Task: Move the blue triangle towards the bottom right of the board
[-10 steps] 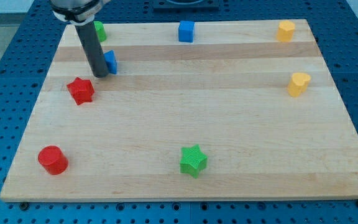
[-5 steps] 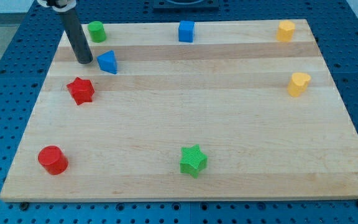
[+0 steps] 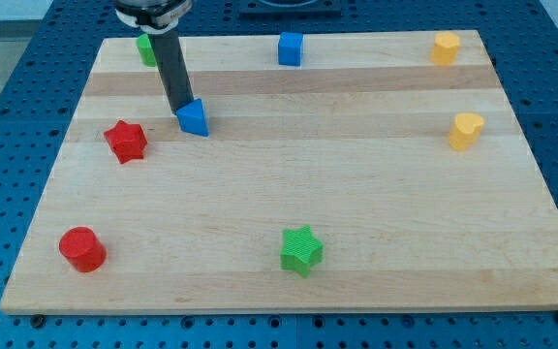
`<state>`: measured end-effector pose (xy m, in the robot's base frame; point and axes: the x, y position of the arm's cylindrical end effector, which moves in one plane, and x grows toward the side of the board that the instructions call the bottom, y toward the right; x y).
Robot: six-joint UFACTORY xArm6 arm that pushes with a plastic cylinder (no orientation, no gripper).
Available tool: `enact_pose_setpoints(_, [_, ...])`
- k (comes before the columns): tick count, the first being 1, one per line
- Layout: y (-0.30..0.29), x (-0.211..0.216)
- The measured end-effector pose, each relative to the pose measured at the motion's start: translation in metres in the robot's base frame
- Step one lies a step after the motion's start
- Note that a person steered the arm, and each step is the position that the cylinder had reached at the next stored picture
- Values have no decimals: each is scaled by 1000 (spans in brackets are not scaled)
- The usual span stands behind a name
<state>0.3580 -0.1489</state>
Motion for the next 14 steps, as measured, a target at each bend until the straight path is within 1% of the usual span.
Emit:
enact_pose_setpoints(2, [1,30])
enact_pose_setpoints(3, [17,34])
enact_pose_setpoints(4, [42,38])
enact_pose_setpoints(6, [96,64])
enact_pose_setpoints(8, [150,81])
enact_pose_setpoints(14, [260,160])
